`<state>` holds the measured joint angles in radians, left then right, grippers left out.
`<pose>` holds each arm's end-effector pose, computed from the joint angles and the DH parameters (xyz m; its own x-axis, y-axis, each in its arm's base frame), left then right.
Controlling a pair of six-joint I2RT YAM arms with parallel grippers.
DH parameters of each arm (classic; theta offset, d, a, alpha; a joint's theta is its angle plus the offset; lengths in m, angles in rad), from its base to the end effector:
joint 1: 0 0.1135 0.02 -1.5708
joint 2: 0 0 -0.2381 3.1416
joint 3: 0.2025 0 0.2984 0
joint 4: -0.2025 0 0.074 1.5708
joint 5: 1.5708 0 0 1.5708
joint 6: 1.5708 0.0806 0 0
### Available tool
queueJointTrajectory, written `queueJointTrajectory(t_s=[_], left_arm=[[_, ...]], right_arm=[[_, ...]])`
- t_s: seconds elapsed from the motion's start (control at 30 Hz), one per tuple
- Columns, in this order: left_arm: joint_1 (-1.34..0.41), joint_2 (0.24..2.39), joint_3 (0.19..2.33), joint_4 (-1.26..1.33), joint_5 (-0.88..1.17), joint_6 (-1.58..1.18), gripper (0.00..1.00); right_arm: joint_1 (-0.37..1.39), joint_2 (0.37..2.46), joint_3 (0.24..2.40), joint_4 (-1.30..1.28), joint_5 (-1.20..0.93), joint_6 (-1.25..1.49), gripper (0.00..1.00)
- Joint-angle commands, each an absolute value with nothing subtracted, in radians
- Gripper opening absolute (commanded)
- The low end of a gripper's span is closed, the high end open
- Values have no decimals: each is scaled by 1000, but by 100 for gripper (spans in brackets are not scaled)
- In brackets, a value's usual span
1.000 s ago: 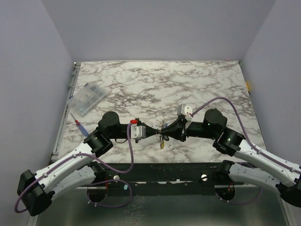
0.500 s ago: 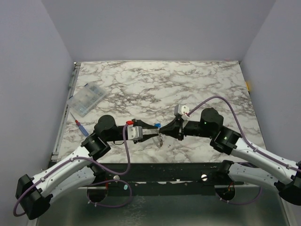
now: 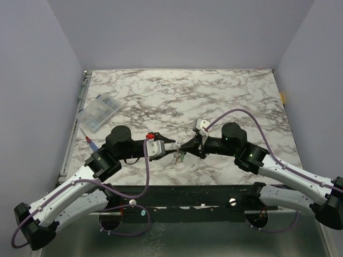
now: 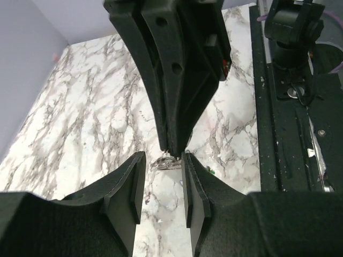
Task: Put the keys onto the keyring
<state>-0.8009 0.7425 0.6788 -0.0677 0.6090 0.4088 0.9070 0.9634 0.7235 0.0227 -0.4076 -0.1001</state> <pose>0.1611 -0.2324 0.2974 0.3073 0.1514 -0.9395 0.9388 0.1128 0.3253 0.1762 0.2771 0.2660 -0.0360 -0.1949 -0.9802 -0.9701 0.2425 -0.0126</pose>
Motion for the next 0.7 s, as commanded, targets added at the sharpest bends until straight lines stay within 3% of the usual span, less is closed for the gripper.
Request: queueJointTrajectory(t_s=[0.0,0.17,0.67], left_arm=[[-807,741,776,-257,522,454,39],[-806,801,869,-340,440,413,33],[-808,1082,1051,-487,635,489,37]], right_arm=[[910,972,716,31,-365,-124,1],[910,985,723,23,-367,-134,1],[911,983,720,14,-390,-140,1]])
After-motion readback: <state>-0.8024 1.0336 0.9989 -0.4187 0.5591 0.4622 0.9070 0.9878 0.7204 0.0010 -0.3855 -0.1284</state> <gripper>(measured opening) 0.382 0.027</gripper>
